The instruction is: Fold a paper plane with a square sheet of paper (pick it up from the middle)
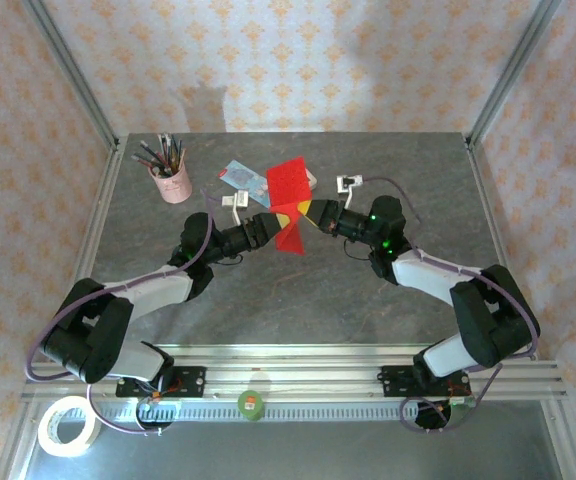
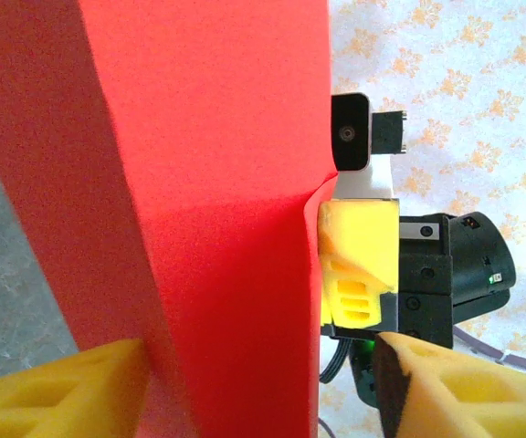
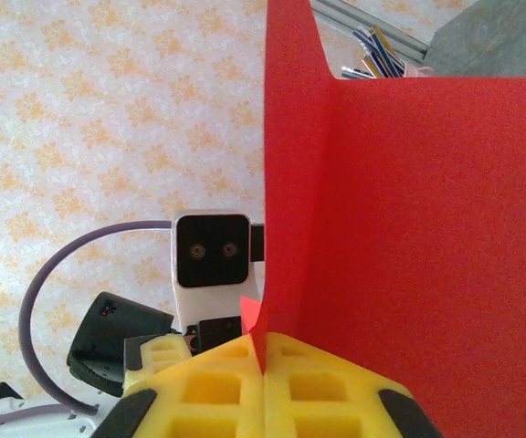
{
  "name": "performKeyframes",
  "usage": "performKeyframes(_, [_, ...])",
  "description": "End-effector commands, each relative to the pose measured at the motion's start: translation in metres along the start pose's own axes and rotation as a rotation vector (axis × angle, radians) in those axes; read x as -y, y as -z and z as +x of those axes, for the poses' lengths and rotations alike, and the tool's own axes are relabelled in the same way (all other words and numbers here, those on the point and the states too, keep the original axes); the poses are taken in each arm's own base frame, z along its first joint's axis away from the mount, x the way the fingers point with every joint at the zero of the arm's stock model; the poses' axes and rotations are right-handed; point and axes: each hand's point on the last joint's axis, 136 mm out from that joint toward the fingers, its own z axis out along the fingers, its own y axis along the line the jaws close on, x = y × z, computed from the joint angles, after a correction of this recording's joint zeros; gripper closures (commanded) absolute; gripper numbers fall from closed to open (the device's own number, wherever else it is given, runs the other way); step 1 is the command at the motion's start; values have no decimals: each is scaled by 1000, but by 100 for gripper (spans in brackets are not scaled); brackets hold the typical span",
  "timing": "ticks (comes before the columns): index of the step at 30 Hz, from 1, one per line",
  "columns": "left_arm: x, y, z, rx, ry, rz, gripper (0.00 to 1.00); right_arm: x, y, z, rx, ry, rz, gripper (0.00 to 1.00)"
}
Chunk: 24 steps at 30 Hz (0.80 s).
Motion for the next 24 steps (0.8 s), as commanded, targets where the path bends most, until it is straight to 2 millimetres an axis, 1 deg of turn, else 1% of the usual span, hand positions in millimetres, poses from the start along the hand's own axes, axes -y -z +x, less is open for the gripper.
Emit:
performKeyframes(1, [15,-2,-12,19,-45,56,41,3,-2,-4,3,15,2,94])
performKeyframes(7, [9,0,-12,20,-44,44,52,12,-2,-3,4,-2,25,93])
performKeyframes(13, [-1,-1,-12,15,-24,12,64,20,0,-3,17,-5,54,87])
performKeyframes(18, [-9,-1,-12,13,-10,-14,72,30,3,-3,28,-20,87,77])
performKeyframes(21, [-16,-2,-13,11,-4,-39,77,37,9,-9,63,-27,126,67])
performKeyframes(24, [-26,-2,-12,8,0,-80,82,51,20,-17,115,-43,207,57])
